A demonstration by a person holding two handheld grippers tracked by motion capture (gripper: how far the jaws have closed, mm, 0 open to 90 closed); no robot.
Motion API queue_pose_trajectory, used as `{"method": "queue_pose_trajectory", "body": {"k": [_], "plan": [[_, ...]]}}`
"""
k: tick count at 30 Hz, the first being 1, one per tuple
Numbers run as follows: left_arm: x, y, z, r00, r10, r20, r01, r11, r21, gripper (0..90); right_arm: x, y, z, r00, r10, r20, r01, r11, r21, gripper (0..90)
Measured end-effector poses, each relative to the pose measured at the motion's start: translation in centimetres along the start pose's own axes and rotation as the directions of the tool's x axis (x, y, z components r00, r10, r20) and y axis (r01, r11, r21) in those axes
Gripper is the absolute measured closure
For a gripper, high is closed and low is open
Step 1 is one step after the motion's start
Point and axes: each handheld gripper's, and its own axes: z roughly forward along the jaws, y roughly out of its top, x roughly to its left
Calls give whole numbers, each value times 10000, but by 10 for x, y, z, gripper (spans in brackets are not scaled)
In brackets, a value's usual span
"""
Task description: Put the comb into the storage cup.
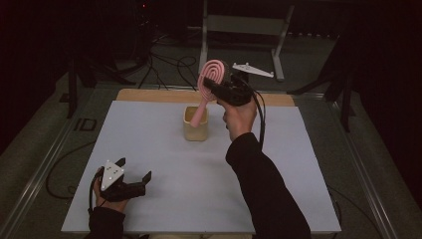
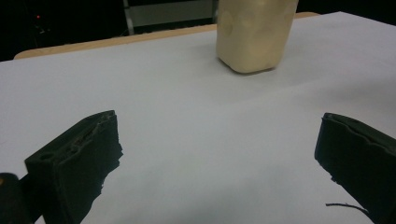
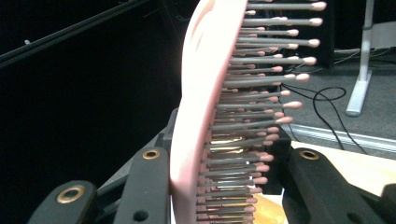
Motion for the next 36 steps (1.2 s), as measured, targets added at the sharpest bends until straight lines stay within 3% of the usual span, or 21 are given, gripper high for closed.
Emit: {"method": "queue_pose_trajectory", "body": {"k": [26, 36], "plan": [[0, 0, 0, 10000, 29, -3, -29, 10000, 19, 8, 1, 11, 10, 9974, -482, 537, 487, 9988, -70, 641], [0, 0, 1, 10000, 47, 1, -47, 10000, 27, 7, -2, 11, 13, 9968, -393, 693, 403, 9991, -135, 641]]}}
